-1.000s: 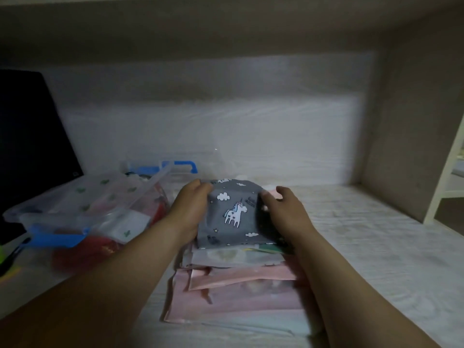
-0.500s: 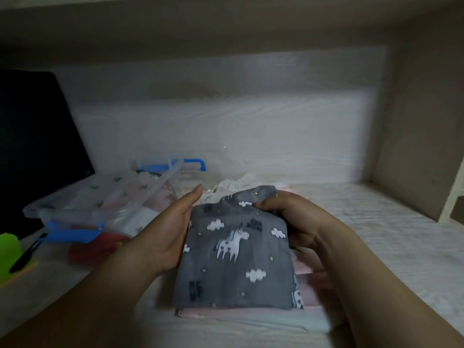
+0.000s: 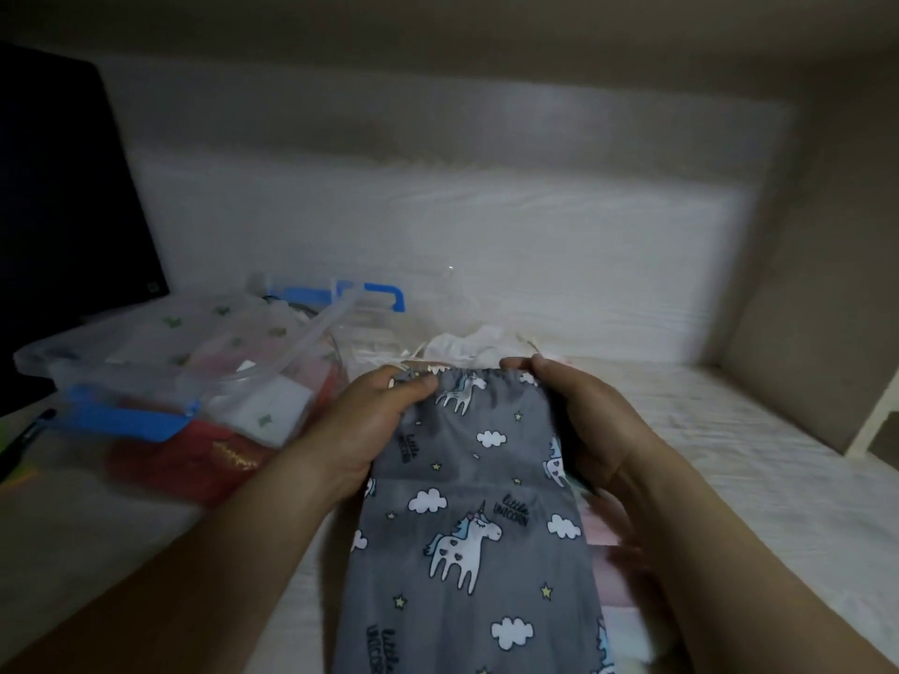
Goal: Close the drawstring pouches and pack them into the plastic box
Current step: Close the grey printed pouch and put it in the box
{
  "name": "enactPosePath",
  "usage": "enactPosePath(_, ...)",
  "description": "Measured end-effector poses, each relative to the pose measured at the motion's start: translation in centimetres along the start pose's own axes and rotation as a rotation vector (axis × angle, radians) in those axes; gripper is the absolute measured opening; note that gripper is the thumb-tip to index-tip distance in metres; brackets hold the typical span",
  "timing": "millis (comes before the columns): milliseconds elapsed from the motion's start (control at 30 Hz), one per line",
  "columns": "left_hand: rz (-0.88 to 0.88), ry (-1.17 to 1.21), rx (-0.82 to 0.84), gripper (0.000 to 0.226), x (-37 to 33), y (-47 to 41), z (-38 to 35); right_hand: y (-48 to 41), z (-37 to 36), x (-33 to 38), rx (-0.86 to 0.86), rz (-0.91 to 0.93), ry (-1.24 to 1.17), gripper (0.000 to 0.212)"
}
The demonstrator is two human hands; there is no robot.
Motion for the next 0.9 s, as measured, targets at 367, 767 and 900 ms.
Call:
enactPosePath(367, 0.059, 0.321, -0.07, 0.02, -0.4, 0.9, 0.4, 0.5, 1.1, 0.2, -0.104, 0.022, -0.08, 0.032)
enactPosePath(767, 0.092, 0.644, -0.107, 0.05, 0.7, 0.3, 0.5, 1.6, 0.9, 0.6, -0.077, 0.051, -0.363, 0.031)
enactPosePath(900, 0.091, 0.731, -0.188, 0.044, 1.1, -0.1, 1.1, 0.9, 1.9, 0.8, -0.078, 0.07, -0.53, 0.036)
Point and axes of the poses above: each hand's wrist, its own y-axis away from the middle knuckle, its own z-axis out of the back of the hand, x = y × z, the point moved 9 cm from there along -y, towards the middle knuckle, and after that the axes turned 11 degrees about -z, right-handed, at the moved point
